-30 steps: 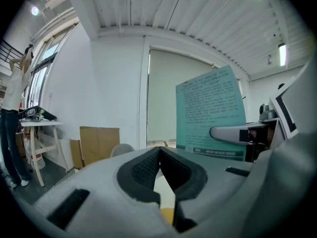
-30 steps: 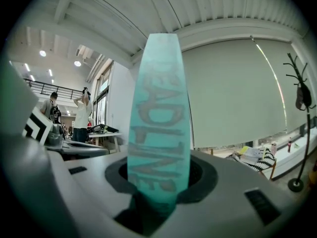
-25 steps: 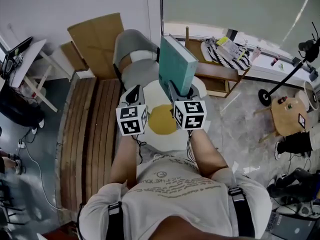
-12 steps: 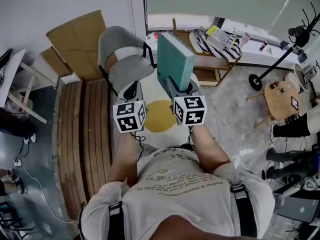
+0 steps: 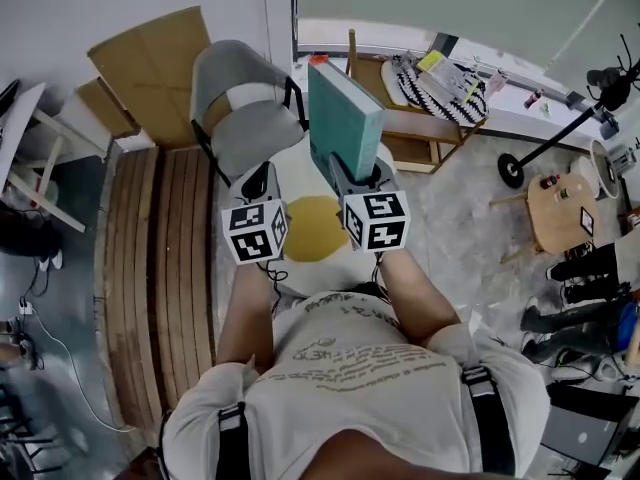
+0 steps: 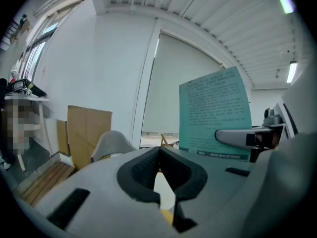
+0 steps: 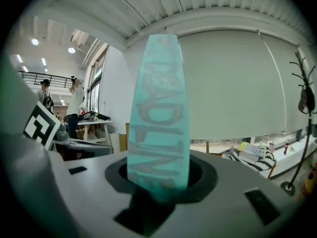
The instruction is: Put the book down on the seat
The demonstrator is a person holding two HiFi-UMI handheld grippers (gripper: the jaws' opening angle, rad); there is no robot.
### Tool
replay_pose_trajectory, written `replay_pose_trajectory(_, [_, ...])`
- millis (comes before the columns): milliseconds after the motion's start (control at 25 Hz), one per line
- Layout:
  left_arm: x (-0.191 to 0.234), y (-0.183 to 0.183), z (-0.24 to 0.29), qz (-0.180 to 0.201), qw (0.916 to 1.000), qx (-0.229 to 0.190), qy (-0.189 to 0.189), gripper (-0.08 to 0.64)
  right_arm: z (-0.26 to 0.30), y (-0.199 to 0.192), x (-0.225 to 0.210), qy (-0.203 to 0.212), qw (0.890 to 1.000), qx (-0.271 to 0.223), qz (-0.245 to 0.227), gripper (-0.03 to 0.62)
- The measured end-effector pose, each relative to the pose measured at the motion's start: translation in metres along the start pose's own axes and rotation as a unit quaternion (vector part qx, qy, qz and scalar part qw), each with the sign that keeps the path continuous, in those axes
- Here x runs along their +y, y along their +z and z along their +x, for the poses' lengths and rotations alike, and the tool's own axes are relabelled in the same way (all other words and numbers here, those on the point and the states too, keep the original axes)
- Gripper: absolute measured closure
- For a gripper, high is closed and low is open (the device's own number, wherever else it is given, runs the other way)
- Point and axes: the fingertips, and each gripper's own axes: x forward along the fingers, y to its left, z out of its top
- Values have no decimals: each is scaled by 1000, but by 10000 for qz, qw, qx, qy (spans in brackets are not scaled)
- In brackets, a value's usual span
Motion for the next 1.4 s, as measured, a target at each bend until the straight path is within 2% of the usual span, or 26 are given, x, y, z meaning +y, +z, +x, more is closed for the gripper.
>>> replay_pose_trajectory(280, [-12,-18,34,-224,9992,237,252,541,20,-25,-43,161,9991,397,-51,428])
replay_pose_trajectory(520, [-36,-59,67,-401,9960,737,318,541,29,-75,-85,222,9950,975,76,428])
replay_pose_trajectory(840, [-57,-104,108,-628,9898,1194,460,541,51,-134,-126,422,9852,1654,145,428])
replay_pose_trajectory(1000, [-65,-145,111,-846,9822,1568,594,541,56,-179,-137,558,9754,2131,125,428])
replay_pose_trajectory(1240, [-57,-209,111,-1119,9686,2058,829,541,77,-250,-143,594,9610,2662,-449,428])
replay_pose_trajectory(1400, [-59,-269,104,-1302,9564,2478,836,541,86,-311,-144,592,9493,2982,-797,428])
